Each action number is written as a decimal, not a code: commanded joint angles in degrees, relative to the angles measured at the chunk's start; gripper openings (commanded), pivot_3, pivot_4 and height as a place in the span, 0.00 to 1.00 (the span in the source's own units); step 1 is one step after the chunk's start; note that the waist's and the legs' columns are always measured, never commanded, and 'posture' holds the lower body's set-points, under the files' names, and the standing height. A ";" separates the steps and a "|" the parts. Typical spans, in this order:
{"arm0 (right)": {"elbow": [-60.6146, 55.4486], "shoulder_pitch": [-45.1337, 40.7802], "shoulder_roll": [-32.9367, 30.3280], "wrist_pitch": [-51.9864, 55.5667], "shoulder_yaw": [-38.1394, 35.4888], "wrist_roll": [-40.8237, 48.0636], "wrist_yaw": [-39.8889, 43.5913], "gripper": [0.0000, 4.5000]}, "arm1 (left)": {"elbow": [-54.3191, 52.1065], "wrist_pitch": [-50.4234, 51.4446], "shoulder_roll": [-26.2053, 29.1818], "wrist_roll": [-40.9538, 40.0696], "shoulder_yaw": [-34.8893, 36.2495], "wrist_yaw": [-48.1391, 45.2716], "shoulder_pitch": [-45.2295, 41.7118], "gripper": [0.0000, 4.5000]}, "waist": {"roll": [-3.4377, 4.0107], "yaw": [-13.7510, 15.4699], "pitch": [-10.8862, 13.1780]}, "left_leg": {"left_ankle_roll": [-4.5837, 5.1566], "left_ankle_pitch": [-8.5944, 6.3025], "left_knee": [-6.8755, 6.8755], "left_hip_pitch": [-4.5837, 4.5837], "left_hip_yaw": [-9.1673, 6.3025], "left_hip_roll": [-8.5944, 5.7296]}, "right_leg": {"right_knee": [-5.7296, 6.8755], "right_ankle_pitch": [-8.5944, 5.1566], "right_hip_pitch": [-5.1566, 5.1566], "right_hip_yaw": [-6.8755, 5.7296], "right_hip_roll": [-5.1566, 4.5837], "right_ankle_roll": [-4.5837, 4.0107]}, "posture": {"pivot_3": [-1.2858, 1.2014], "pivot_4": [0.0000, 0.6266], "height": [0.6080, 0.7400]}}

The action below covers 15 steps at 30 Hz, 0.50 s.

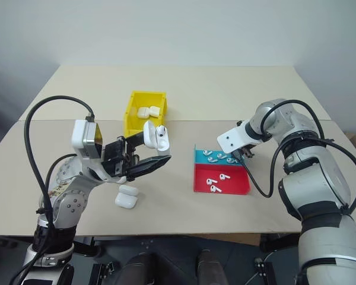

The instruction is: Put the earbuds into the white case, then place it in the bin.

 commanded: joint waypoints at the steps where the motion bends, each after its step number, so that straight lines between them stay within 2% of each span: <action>1: 1.48 -1.83 0.61 -0.41 -0.88 0.16 1.45 0.38 | -2.87 -0.55 0.34 -0.48 0.71 1.24 0.46 0.62 | 0.00 -0.15 0.00 | -0.01 0.00 0.00 0.00 0.00 0.00 | 0.00 0.00 0.00 0.00 0.00 0.00 | 0.52 0.24 1.00; 9: 2.94 -2.19 1.58 -1.18 -1.06 0.21 2.89 0.38 | -4.14 -0.70 0.65 -0.35 0.50 2.61 1.69 0.62 | 0.00 -0.68 0.00 | -0.03 0.02 0.00 0.04 -0.01 0.00 | 0.06 0.01 0.01 0.00 0.00 -0.01 | 0.52 0.24 1.00; 15: 3.87 -1.59 2.21 -0.56 -0.80 -0.97 0.96 0.38 | -4.74 -0.68 1.03 -0.44 0.59 3.17 2.13 0.62 | 0.01 -0.70 0.00 | -0.05 0.04 0.01 0.05 -0.01 0.00 | 0.09 0.01 0.02 0.01 0.00 -0.01 | 0.52 0.24 1.00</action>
